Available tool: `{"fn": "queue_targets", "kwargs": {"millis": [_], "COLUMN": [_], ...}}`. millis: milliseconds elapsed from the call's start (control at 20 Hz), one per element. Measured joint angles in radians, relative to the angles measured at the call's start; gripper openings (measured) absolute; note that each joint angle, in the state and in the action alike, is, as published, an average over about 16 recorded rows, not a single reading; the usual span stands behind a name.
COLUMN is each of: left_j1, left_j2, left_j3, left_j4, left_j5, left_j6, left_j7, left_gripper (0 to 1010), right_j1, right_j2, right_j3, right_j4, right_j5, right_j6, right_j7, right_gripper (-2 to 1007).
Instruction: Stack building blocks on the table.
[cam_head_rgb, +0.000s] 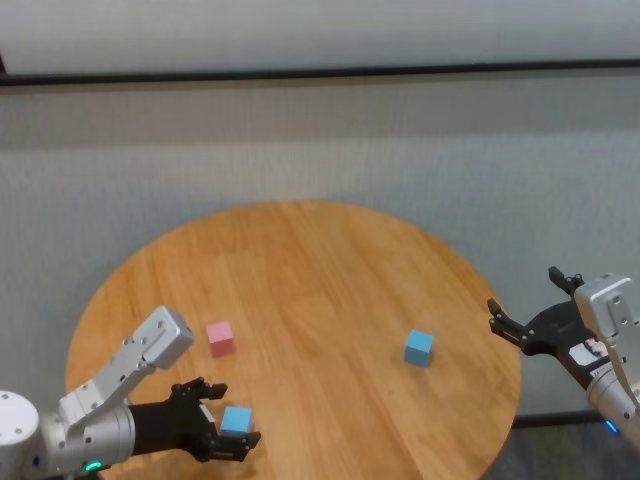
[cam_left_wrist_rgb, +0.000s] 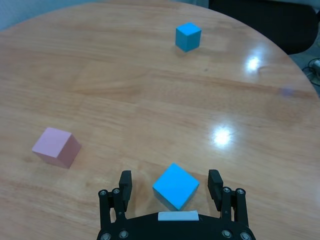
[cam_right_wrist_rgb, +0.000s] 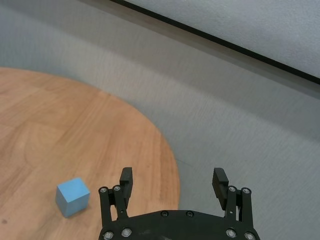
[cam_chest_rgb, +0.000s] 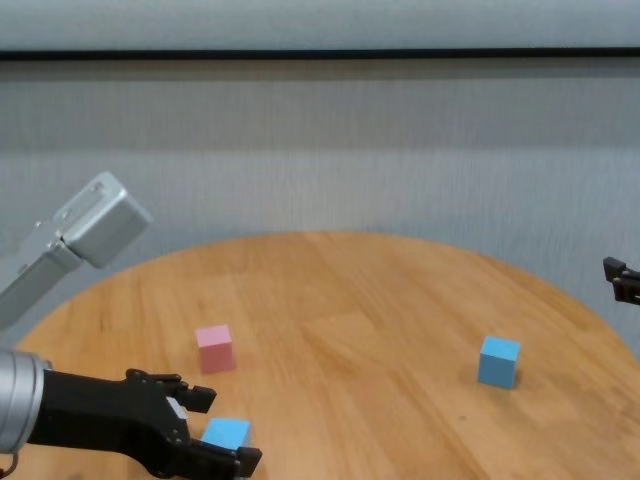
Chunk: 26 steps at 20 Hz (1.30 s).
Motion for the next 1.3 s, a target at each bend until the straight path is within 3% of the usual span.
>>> {"fn": "queue_targets", "kwargs": {"millis": [850, 1300], "left_j1": [-0.017, -0.02], "left_j2": [-0.012, -0.009], "left_j3": [0.014, 0.019], "left_j4": [0.028, 0.027], "left_j5": [0.007, 0.003], "left_j6": [0.029, 0.029], "left_j7": [-0.009, -0.02], "left_gripper": [979, 823], "right_j1": [0.0, 0.0], "right_j2": [0.0, 0.0], "right_j3": [0.0, 0.0], "right_j4": [0.0, 0.0], "right_j5": [0.0, 0.0], "right_j6": [0.0, 0.0], "right_j7": [0.0, 0.0], "right_gripper": [1005, 1005]}}
